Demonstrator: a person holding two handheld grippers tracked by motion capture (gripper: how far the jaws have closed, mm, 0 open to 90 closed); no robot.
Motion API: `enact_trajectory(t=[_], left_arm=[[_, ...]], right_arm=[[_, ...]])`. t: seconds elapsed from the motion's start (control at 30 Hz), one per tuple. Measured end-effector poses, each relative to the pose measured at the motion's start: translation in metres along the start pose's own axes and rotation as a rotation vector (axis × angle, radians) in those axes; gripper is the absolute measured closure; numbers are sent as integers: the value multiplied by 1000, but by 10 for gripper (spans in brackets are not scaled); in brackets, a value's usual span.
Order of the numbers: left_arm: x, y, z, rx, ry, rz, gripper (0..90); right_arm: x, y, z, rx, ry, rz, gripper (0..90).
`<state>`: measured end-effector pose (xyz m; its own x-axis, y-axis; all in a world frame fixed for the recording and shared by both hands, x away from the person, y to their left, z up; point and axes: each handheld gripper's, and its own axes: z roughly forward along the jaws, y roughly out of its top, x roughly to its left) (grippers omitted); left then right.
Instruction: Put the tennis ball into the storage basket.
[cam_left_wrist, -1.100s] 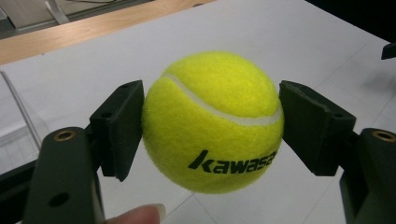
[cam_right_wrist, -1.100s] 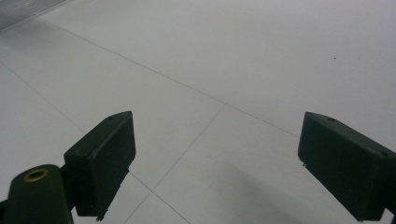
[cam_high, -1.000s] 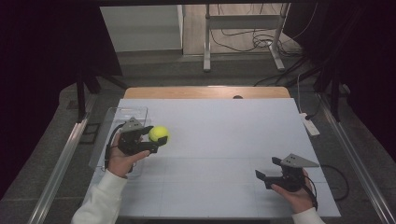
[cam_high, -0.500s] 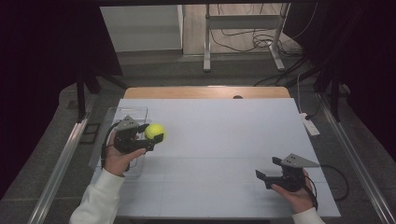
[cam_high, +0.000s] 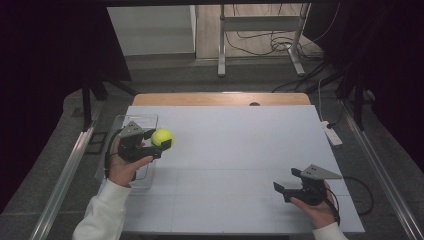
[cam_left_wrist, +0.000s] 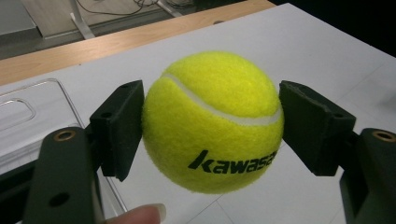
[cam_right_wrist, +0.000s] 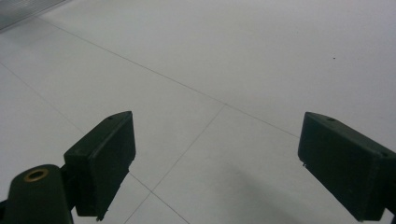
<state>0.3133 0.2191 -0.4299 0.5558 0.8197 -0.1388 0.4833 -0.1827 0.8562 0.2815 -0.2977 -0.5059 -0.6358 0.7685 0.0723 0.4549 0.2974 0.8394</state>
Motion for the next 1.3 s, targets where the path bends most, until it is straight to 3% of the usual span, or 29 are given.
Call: enact_trajectory(t=[0.53, 1.3], left_arm=[[18, 4, -12, -34, 41, -37, 261], [40, 14, -16, -47, 92, -67, 261]], right_arm=[[-1, 0, 1, 1, 0, 2, 112], [0, 1, 2, 2, 2, 1, 112]])
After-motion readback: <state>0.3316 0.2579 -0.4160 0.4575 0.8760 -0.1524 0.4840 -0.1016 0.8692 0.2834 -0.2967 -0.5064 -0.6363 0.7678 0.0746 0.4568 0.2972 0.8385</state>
